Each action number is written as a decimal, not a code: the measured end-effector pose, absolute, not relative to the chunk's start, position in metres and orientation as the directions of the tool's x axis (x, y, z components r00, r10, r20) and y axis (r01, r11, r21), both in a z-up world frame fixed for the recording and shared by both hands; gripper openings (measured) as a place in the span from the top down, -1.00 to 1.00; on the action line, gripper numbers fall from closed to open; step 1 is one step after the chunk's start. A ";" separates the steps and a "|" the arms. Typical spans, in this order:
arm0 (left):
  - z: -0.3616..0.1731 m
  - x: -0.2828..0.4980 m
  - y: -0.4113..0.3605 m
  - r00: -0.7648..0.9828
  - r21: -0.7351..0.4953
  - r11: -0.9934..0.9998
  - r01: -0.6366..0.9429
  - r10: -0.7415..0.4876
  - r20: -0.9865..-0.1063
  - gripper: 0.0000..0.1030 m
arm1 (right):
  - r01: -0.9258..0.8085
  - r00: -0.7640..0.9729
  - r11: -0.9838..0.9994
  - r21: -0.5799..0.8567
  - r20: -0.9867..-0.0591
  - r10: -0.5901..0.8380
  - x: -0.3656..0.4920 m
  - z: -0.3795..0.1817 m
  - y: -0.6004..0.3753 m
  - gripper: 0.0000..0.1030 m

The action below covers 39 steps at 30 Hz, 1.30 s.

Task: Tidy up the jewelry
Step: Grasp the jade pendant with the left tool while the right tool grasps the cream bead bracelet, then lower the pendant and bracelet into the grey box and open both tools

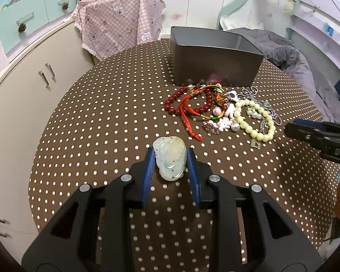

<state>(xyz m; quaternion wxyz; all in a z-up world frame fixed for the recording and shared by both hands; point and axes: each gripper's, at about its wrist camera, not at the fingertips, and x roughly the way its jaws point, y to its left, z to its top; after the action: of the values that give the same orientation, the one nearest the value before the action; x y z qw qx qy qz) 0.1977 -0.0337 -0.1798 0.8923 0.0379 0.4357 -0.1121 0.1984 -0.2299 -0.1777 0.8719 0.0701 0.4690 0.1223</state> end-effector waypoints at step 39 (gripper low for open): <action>-0.070 0.259 -0.042 0.703 -0.122 0.915 0.385 -0.376 -0.604 0.45 | -0.329 0.738 0.933 0.146 -0.577 0.350 0.245 -0.022 -0.231 0.84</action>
<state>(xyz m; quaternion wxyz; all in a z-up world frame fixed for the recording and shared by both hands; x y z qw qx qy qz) 0.2585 -0.0423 -0.0699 0.9227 0.0067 0.3258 -0.2060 0.2453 -0.2311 -0.0221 0.9320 0.0171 0.3129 0.1820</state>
